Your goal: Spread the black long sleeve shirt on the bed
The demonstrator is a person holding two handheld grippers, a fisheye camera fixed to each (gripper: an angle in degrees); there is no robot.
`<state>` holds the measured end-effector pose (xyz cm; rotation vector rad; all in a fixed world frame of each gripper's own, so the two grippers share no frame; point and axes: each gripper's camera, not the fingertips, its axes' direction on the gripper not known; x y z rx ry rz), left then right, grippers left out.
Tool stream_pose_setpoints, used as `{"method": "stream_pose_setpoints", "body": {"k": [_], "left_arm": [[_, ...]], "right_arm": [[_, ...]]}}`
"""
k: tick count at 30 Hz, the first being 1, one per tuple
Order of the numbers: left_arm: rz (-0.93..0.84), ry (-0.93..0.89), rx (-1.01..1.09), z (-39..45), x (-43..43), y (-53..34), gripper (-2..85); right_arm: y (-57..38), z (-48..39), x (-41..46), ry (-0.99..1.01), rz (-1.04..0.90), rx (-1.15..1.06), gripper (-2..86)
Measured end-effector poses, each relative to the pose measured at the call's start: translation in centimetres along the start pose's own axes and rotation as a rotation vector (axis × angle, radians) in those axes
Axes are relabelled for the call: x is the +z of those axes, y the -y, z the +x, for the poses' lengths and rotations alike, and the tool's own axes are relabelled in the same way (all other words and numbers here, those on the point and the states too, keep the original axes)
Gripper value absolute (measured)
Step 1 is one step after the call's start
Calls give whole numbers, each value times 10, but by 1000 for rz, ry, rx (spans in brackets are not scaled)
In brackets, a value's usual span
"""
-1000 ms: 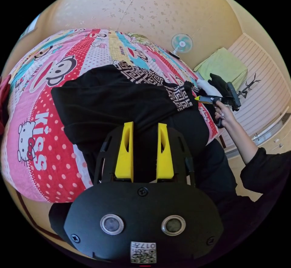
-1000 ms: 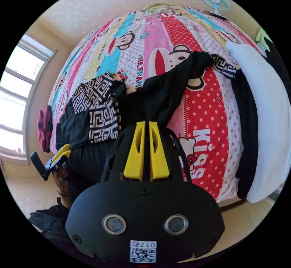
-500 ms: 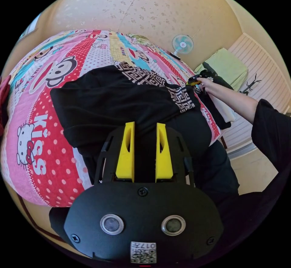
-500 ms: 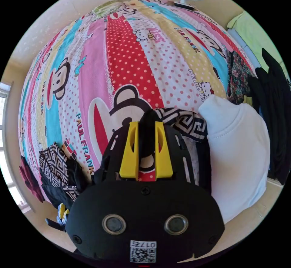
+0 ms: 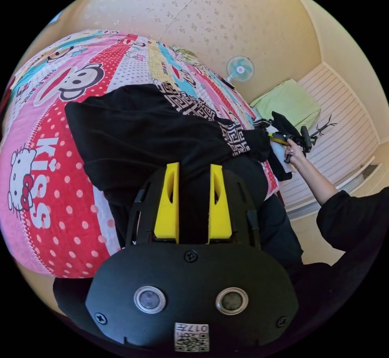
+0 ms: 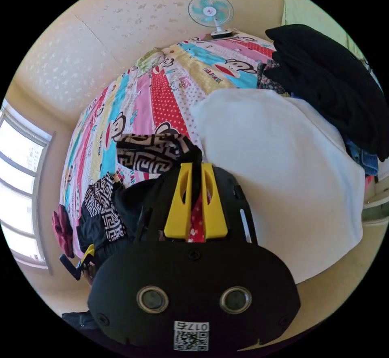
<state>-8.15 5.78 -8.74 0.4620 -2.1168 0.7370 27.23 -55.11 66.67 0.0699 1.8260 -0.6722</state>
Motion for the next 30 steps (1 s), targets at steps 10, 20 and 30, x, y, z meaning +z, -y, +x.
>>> {"method": "stream_pose_setpoints", "body": {"k": [10, 20, 30], "left_arm": [[19, -40, 6, -6, -15, -3, 111], [10, -87, -5, -8, -23, 1, 113], [5, -135, -25, -4, -27, 1, 125]], "right_arm": [[28, -49, 13, 118, -98, -208, 75], [31, -105, 119, -187, -525, -545, 27], [44, 7, -24, -106, 25, 262, 6]]}}
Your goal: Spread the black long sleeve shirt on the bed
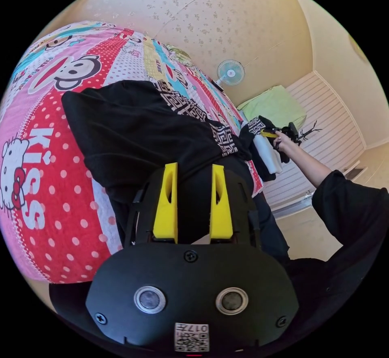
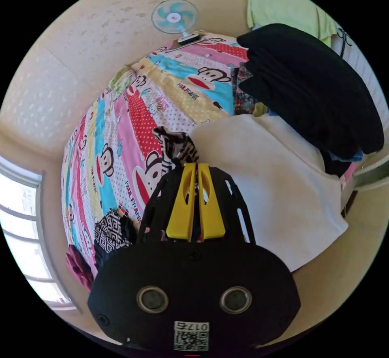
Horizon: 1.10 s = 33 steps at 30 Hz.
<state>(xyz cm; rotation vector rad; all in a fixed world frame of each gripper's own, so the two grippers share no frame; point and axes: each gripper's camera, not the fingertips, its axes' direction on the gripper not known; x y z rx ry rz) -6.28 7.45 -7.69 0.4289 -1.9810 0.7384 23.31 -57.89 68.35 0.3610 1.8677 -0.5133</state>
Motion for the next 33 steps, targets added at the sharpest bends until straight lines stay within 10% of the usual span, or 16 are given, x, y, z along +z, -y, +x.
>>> {"method": "stream_pose_setpoints", "body": {"k": [11, 17, 23, 28, 33], "left_arm": [[8, 10, 51, 24, -2, -14, 133], [30, 72, 79, 46, -19, -37, 147], [218, 330, -49, 60, -77, -92, 151], [90, 254, -133, 49, -52, -106, 147], [19, 405, -145, 71, -23, -103, 47]], "right_arm": [[-167, -225, -76, 371, 190, -661, 10], [-320, -375, -20, 726, -298, -1059, 22], [-326, -274, -7, 570, -192, -1012, 64], [-317, -92, -1, 238, -89, -790, 88], [-347, 16, 19, 330, -169, -663, 61]]}}
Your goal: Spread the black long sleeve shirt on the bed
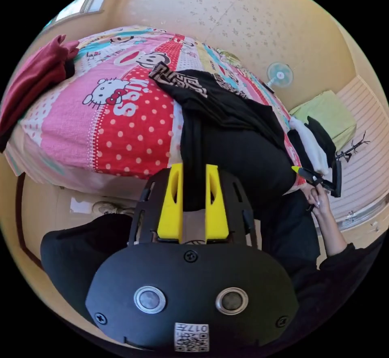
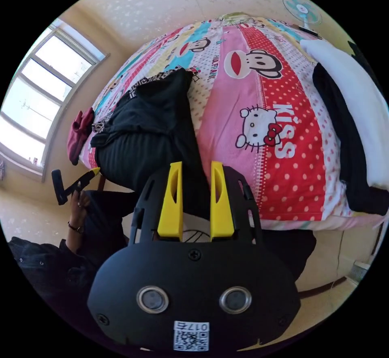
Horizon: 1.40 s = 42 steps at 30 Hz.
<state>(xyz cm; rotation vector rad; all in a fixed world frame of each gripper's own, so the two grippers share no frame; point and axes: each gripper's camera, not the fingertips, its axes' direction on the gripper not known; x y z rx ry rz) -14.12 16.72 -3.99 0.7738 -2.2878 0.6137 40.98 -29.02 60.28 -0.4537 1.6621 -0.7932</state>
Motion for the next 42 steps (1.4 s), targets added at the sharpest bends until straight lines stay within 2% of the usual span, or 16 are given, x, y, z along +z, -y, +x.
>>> {"method": "stream_pose_setpoints", "body": {"k": [3, 7, 12, 15, 17, 22, 26, 30, 33, 34, 36, 38, 41, 42], "left_arm": [[-73, -49, 83, 23, -3, 7, 12], [36, -155, 69, 29, -60, 38, 1], [159, -164, 82, 29, -104, 123, 15], [196, -156, 53, 18, -101, 170, 61], [92, -153, -30, -2, -82, 180, 134], [34, -195, -81, -29, -61, 106, 163], [-31, -137, -82, -31, -45, 34, 162], [-32, -97, -43, -21, -35, 9, 148], [-75, -36, -21, -6, -22, 4, 91], [-96, -18, 27, 0, -24, 3, 45], [-105, -96, 53, 1, -37, 0, 39], [-83, -305, 100, -5, -72, -11, 38], [-53, -561, 158, -16, -126, -33, 36], [-43, -596, 165, -18, -137, -38, 36]], "right_arm": [[-3, 4, -8, 103, -59, 15, 34], [26, 1, -75, 137, 115, 13, 23], [104, 22, -117, 214, 251, 42, 29], [152, 44, -115, 262, 289, 74, 47], [165, 59, -109, 267, 263, 119, 74], [103, 76, -103, 211, 188, 84, 104], [38, 84, -85, 210, 107, 81, 116], [-10, 82, -75, 207, 70, 58, 113], [-17, 78, -62, 243, -11, 77, 84], [-18, 77, -62, 213, -47, 78, 67], [-21, 76, -75, 238, -62, 42, 49], [-28, 80, -102, 327, -45, 4, 39], [-48, 100, -151, 560, -43, -24, 30], [-60, 108, -168, 648, -39, -18, 28]]}}
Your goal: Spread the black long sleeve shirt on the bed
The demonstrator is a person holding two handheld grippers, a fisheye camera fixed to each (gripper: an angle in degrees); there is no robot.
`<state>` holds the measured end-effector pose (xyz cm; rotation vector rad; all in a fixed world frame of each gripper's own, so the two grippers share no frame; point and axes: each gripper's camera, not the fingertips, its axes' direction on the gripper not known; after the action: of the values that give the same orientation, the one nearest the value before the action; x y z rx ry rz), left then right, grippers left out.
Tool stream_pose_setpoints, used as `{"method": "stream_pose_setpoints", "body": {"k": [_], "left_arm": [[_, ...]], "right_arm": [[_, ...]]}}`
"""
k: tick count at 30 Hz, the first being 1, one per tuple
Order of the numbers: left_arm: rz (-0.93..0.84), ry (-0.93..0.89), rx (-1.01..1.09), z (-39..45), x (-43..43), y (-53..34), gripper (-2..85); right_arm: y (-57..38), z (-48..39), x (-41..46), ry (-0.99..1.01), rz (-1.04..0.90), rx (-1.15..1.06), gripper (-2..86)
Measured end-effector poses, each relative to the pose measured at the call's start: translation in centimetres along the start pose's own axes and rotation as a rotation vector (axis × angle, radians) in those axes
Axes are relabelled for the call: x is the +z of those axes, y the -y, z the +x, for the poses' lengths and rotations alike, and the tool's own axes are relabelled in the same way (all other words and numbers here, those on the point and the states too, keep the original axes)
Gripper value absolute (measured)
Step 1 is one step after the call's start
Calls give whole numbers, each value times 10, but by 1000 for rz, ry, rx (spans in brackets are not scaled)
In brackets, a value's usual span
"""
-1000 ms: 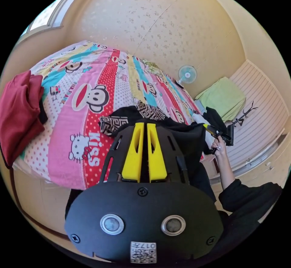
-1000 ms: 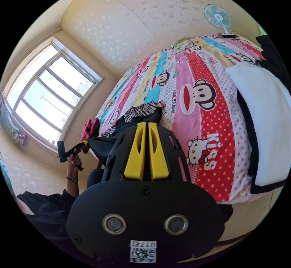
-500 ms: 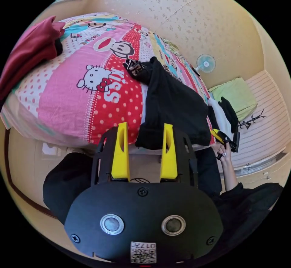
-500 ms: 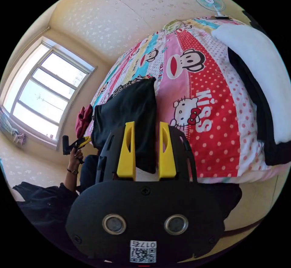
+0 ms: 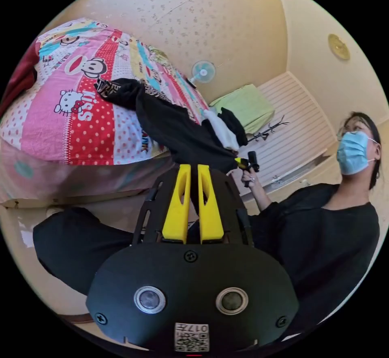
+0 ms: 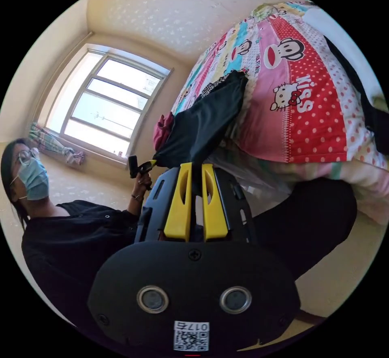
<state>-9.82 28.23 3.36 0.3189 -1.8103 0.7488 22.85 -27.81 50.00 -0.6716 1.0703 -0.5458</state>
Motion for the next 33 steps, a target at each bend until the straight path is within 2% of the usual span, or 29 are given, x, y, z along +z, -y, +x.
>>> {"method": "stream_pose_setpoints", "body": {"k": [3, 6, 9, 11, 15, 17, 19, 23, 25, 26, 28, 29, 30, 31, 33], "left_arm": [[73, -96, 9, 22, -40, -25, 34], [163, -75, -2, 33, -65, -29, 33], [216, -28, 26, 30, -75, 12, 34], [263, 14, 8, 12, -74, 69, 35], [287, 58, -90, -45, -53, 177, 53], [267, 172, -198, -86, -35, 225, 138], [253, 227, -277, -102, -22, 232, 181], [247, 354, -316, -110, 16, 179, 196], [237, 388, -389, -118, 32, 143, 201], [253, 376, -446, -122, 41, 118, 202], [300, 307, -494, -122, 51, 86, 190], [333, 264, -529, -120, 57, 71, 189], [343, 244, -549, -120, 61, 65, 188], [351, 213, -583, -119, 71, 59, 186], [355, 209, -603, -117, 85, 58, 183]], "right_arm": [[-28, -7, -33, 130, 45, 22, 25], [-27, -7, -49, 195, 124, 29, 24], [28, -5, -48, 223, 171, -37, 27], [80, -7, -40, 212, 197, -80, 30], [229, 0, 1, -1, 251, -118, 52], [280, 11, 25, -132, 258, -76, 74], [306, 18, 56, -280, 245, 17, 107], [269, 5, 113, -380, 208, -56, 108], [220, 1, 164, -518, 175, -176, 86], [209, 4, 176, -568, 165, -201, 78], [174, 37, 228, -841, 42, -215, 49], [167, 47, 238, -886, 4, -209, 42], [148, 49, 237, -879, 81, -255, 33], [135, 50, 232, -905, 144, -203, 25], [129, 49, 233, -917, 156, -187, 19]]}}
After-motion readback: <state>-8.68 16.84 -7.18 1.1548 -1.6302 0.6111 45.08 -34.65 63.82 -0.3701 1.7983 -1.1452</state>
